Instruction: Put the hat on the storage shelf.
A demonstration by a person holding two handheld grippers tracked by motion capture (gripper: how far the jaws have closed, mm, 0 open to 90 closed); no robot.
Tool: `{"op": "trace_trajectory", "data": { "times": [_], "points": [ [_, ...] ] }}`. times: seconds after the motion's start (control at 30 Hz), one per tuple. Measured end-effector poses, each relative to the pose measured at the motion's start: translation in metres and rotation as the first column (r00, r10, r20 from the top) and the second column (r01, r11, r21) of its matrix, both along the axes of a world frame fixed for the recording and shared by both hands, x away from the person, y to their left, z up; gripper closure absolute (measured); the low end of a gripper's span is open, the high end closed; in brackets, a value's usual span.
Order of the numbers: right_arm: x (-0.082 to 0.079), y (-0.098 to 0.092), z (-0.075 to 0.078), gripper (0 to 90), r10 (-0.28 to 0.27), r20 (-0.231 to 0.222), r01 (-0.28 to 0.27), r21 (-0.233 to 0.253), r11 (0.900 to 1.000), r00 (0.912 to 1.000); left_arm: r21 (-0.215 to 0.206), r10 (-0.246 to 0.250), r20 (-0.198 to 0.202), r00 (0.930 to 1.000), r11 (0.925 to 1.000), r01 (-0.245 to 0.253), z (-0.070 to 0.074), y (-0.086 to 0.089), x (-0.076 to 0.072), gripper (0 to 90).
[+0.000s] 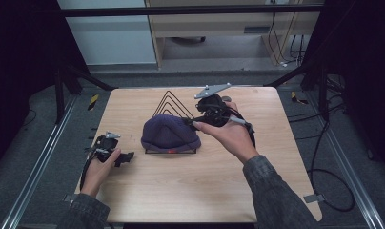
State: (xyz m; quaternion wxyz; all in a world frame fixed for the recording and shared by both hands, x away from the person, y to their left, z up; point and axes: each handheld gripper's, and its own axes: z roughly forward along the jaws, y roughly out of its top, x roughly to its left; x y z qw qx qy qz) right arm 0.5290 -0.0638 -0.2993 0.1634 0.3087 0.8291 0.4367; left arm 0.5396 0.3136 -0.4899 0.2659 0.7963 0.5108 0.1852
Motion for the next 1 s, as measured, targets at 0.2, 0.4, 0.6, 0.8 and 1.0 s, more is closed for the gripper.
{"op": "trace_trajectory", "data": {
  "times": [0.2,0.4,0.6,0.8,1.0],
  "points": [
    [-0.005,-0.012,-0.002,26.3,-0.018,0.000,0.018,0.006,1.000,0.9998,0.026,0.001,-0.009,1.0000,0.9997,-0.001,-0.002,-0.001,0.000,4.7],
    [-0.011,-0.026,-0.003,22.0,-0.047,-0.004,0.047,0.018,0.999,0.9989,0.031,0.002,-0.014,0.9999,0.9995,-0.001,-0.003,-0.001,0.001,3.2],
    [-0.014,-0.036,-0.003,18.6,-0.066,-0.005,0.066,0.026,0.997,0.9978,0.021,0.005,-0.028,0.9996,0.9998,-0.004,-0.004,0.000,0.001,1.9],
    [-0.018,-0.050,-0.005,14.6,-0.094,0.001,0.094,0.031,0.995,0.9956,0.006,0.013,-0.023,0.9997,0.9999,-0.013,-0.005,0.001,0.001,0.2],
    [-0.024,-0.071,-0.007,11.4,-0.140,0.012,0.139,0.039,0.990,0.9901,0.007,0.011,-0.019,0.9998,0.9999,-0.011,-0.006,0.002,0.001,0.0]
  ]
}}
